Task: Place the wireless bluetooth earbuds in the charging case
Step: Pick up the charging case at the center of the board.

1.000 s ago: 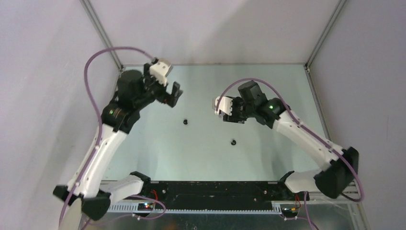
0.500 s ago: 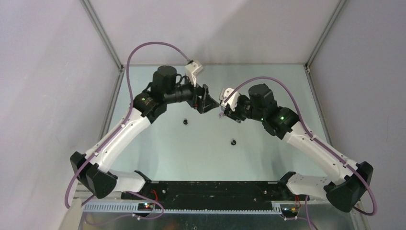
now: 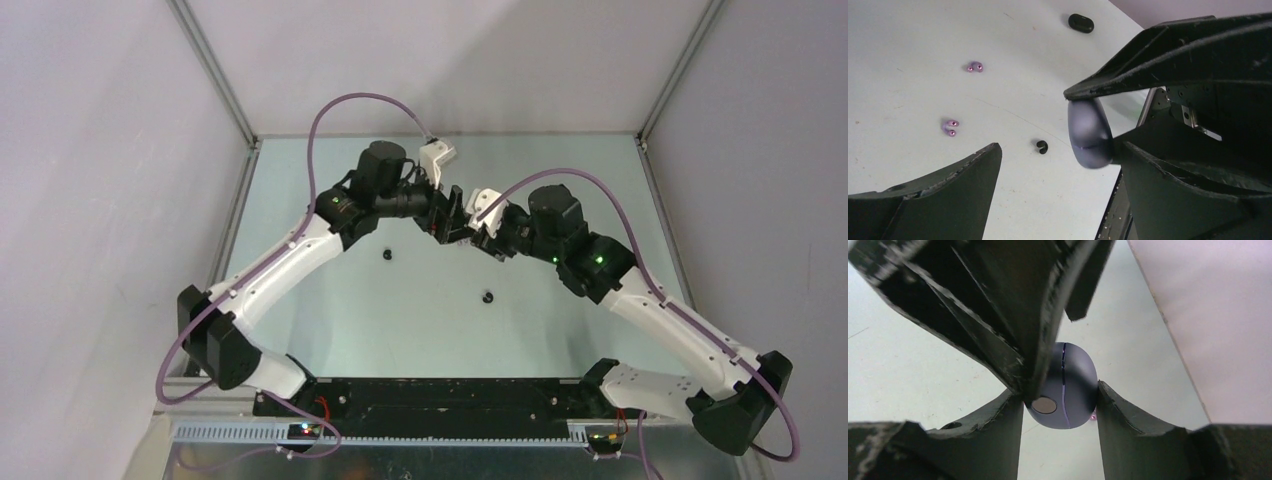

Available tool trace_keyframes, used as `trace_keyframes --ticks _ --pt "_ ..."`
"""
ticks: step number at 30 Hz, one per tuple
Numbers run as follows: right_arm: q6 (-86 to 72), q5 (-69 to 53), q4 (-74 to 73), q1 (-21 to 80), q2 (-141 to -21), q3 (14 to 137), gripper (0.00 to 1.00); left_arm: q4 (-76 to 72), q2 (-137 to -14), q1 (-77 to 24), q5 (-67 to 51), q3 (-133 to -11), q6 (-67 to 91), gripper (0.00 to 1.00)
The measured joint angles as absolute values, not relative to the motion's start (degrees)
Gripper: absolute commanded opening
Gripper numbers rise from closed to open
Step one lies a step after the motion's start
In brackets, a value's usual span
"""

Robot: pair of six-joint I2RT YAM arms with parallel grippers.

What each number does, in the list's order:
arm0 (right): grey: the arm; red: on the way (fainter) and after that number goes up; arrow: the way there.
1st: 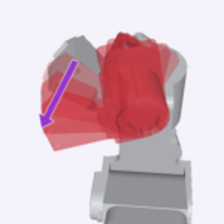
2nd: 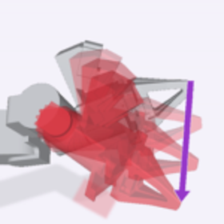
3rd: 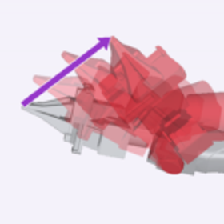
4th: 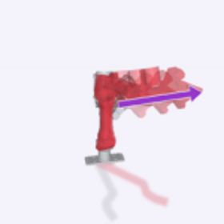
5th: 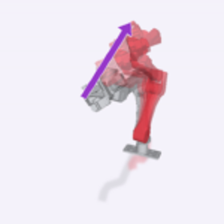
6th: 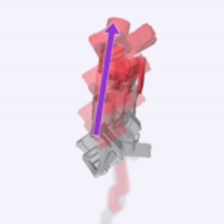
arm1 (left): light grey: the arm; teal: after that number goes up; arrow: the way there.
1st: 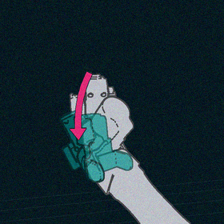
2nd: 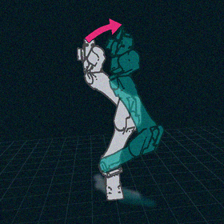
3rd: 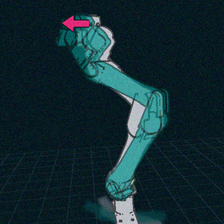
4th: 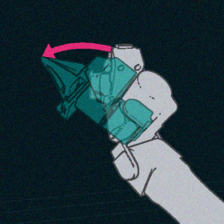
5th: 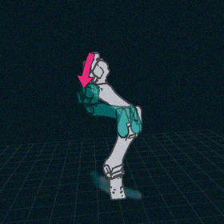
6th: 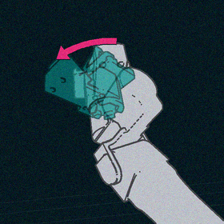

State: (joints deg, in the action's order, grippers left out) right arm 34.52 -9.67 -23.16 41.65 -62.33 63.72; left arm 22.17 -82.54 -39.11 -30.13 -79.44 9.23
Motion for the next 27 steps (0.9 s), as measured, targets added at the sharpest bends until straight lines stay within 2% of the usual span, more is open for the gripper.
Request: trace_keyframes --ticks 6,8,12,17,19,20,21,22,23,24,26,27 --pt "34.5 -10.0 -23.1 43.0 -62.3 63.6 0.09 23.2 -84.3 -40.5 -30.1 -80.7 9.1 0.74" --pt "34.5 -9.9 -22.6 43.5 -62.3 63.6 0.09 23.5 -84.6 -40.9 -30.4 -81.1 9.1 0.62" --pt "34.5 -8.7 -21.3 44.4 -62.4 63.4 0.09 23.7 -84.8 -41.4 -31.9 -82.0 9.0 0.45" --pt "34.5 -5.6 -19.2 45.9 -62.5 62.3 0.14 24.2 -84.9 -41.8 -32.6 -82.1 9.0 0.31" --pt "34.6 -4.5 -18.5 46.3 -62.7 62.0 0.28 24.5 -84.9 -41.8 -32.1 -82.1 8.9 0.25" --pt "34.7 -4.0 -18.3 46.5 -62.8 61.8 0.42 24.6 -84.9 -41.7 -32.1 -82.1 8.9 0.23" --pt "34.7 -3.7 -18.1 46.6 -62.9 61.7 0.5 24.7 -84.9 -41.7 -31.9 -82.1 8.7 0.23" --pt "34.7 -3.6 -18.1 46.7 -62.9 61.7 0.64 24.8 -84.9 -41.7 -31.7 -82.1 8.6 0.23" --pt "34.8 -3.5 -18.1 46.7 -62.9 61.7 0.7 24.8 -84.9 -41.7 -31.7 -82.1 8.4 0.22" --pt "34.8 -3.6 -18.1 46.7 -62.9 61.7 0.8 24.9 -84.9 -41.7 -31.7 -82.1 8.3 0.22" --pt "34.7 -4.3 -18.2 46.4 -62.8 61.7 0.91 25.7 -84.8 -41.9 -31.9 -82.3 7.2 0.22" --pt "34.7 -5.1 -18.3 46.0 -62.7 61.7 0.93 26.3 -84.8 -42.0 -32.0 -82.5 6.6 0.21"
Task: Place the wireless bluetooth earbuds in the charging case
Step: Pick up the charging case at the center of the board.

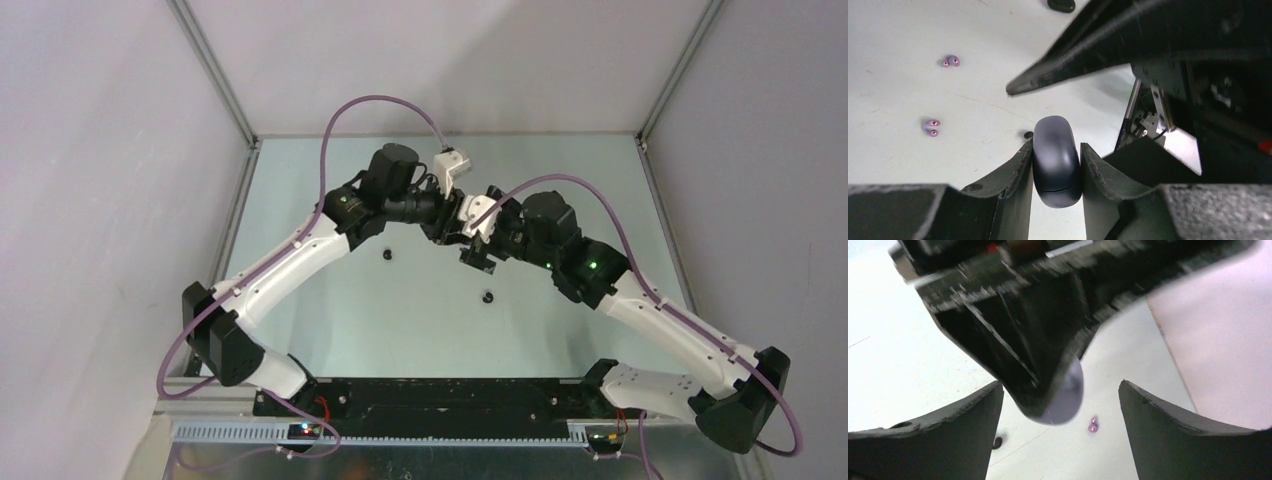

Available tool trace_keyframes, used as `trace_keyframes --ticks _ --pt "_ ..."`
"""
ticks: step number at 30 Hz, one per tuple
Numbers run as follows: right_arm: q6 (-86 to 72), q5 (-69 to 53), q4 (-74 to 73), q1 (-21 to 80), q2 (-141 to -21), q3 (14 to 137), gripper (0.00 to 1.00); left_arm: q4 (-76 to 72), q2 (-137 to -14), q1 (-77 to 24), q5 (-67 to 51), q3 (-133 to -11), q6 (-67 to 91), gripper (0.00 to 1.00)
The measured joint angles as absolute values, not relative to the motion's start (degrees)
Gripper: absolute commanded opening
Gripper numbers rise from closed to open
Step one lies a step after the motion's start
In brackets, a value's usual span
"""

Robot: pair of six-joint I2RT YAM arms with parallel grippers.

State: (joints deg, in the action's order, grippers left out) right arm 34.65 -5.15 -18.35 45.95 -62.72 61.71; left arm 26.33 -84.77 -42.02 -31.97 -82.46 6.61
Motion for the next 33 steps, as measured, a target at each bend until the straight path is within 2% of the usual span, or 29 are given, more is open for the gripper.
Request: trace_keyframes --ticks 4,9,15,25,33 --pt "34.3 -14.5 -21.7 41.0 -61.1 61.8 0.97 29.8 -84.1 -42.2 -32.2 -83.1 2.3 0.21" --pt "34.3 -27.0 -26.5 34.3 -58.3 62.2 0.98 34.1 -81.2 -42.2 -33.3 -83.8 -3.7 0.21" --pt "34.0 -38.8 -29.0 30.8 -58.3 62.3 0.97 36.5 -77.4 -42.3 -35.8 -84.1 -7.9 0.22" --pt "26.5 -55.1 -28.3 26.0 -61.7 62.3 0.88 39.5 -76.9 -44.4 -36.2 -84.1 -12.2 0.23" --pt "23.6 -59.5 -26.9 27.1 -63.0 62.3 0.73 41.6 -78.3 -48.4 -35.0 -84.1 -15.1 0.22"
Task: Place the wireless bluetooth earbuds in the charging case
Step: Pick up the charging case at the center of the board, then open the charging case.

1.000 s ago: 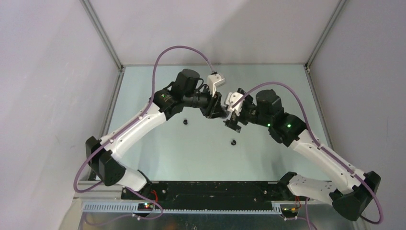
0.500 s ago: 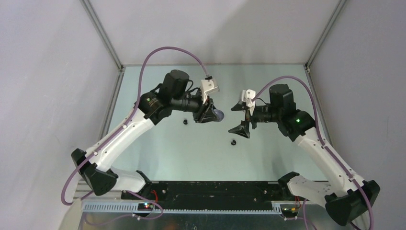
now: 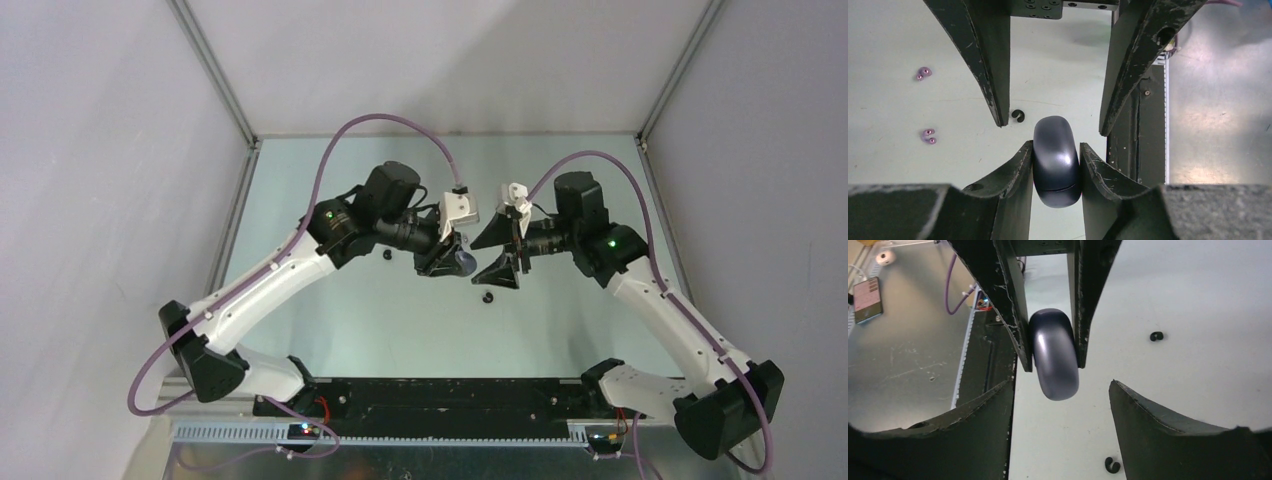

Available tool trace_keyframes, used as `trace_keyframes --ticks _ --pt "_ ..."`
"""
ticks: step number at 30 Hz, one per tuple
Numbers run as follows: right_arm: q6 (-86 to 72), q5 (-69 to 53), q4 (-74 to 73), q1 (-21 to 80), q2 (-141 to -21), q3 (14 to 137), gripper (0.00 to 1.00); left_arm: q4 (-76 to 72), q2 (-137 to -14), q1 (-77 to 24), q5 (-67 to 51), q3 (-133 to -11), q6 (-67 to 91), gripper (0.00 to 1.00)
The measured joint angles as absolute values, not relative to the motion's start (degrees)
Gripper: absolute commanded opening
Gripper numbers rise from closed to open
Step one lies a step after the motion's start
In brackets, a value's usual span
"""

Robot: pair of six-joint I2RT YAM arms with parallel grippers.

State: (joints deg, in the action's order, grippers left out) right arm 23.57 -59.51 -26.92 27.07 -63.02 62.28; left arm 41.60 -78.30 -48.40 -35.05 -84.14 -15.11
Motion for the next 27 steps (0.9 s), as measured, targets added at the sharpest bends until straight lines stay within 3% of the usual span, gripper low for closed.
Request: trace_keyframes --ticks 2,6,15,27 --pt "23.9 -60.8 -27.2 27.2 -63.7 62.3 0.61 42.0 -78.8 -48.8 -34.6 -84.1 -15.6 0.22" --pt "24.9 -62.3 -28.4 27.2 -64.2 62.3 0.51 43.3 -79.3 -49.5 -34.0 -84.2 -16.5 0.22" --pt "27.8 -62.9 -31.1 27.4 -64.9 62.3 0.5 44.1 -79.5 -50.0 -33.3 -85.7 -17.1 0.21" --pt "27.4 -63.9 -31.4 28.0 -65.6 62.3 0.4 44.2 -79.5 -50.6 -33.2 -85.7 -17.1 0.21"
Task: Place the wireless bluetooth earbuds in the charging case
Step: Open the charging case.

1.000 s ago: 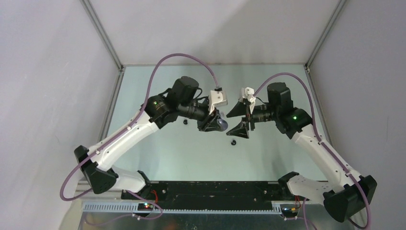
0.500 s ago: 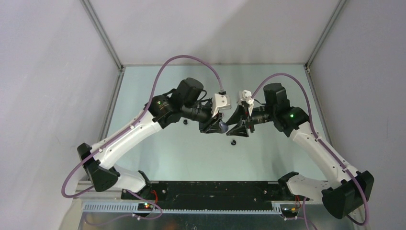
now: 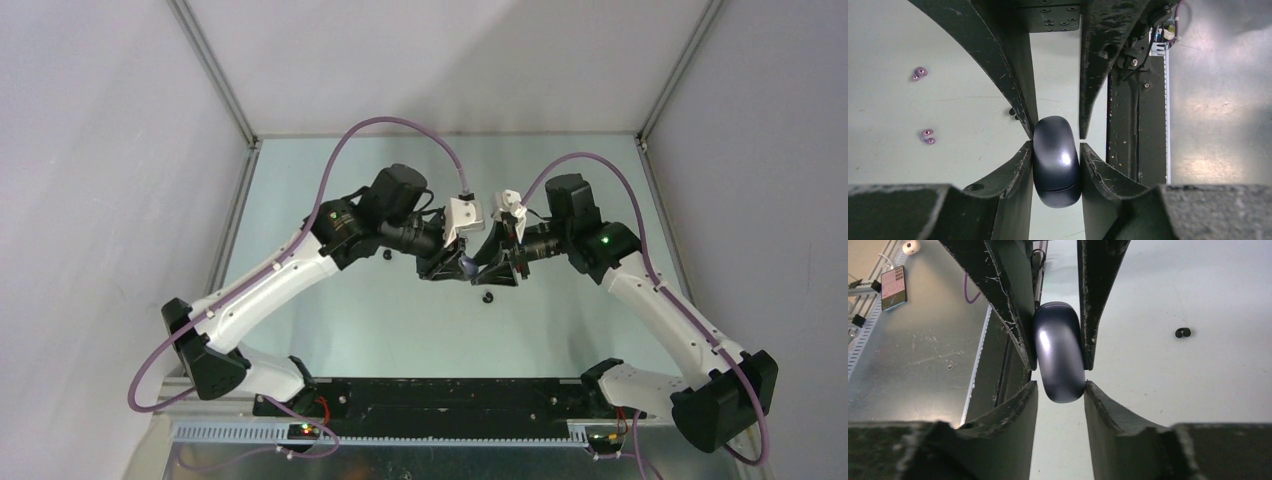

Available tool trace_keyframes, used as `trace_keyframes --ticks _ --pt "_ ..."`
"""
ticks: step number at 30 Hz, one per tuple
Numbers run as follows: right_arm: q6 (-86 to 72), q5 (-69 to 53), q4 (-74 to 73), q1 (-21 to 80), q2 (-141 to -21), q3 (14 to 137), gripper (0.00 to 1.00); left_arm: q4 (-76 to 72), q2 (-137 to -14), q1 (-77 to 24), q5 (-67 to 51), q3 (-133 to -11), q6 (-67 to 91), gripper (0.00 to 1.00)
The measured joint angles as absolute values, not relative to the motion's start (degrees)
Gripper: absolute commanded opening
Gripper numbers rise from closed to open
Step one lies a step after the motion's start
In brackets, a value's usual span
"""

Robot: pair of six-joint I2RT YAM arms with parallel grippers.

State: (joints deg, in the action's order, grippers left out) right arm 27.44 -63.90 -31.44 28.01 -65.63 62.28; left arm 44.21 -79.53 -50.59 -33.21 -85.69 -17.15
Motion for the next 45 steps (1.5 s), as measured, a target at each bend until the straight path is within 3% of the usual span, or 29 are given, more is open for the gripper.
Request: trace_keyframes --ticks 4,7,10,12,15,16,25,32,45 --pt "27.0 -63.9 -31.5 28.0 -65.6 62.3 0.32 44.4 -79.6 -51.1 -33.3 -85.7 -17.3 0.2" --pt "27.0 -63.9 -31.7 28.0 -65.6 62.3 0.32 44.6 -79.6 -51.3 -33.2 -85.7 -17.6 0.2" --pt "27.0 -63.9 -32.0 28.0 -65.6 62.3 0.22 44.9 -79.9 -51.4 -33.2 -86.1 -17.9 0.2" --pt "27.0 -63.9 -32.1 28.0 -65.6 62.3 0.12 45.5 -80.2 -51.4 -33.2 -86.5 -18.0 0.24" --pt "27.0 -63.9 -32.3 28.0 -65.6 62.3 0.0 46.1 -80.5 -51.5 -33.1 -87.0 -18.1 0.43" --pt "27.0 -64.0 -32.4 28.0 -65.6 62.3 0.0 46.2 -80.5 -51.5 -33.1 -87.0 -18.1 0.49" --pt "27.0 -65.0 -32.3 28.1 -64.8 62.3 0.0 45.7 -80.6 -51.9 -31.0 -87.0 -18.1 0.69" --pt "27.0 -65.4 -32.3 27.6 -64.4 62.3 0.0 45.1 -80.6 -51.9 -28.4 -87.0 -18.2 0.97" --pt "22.5 -65.1 -29.3 25.1 -63.9 62.3 0.0 44.5 -76.8 -46.3 -32.4 -86.3 -18.1 0.99"
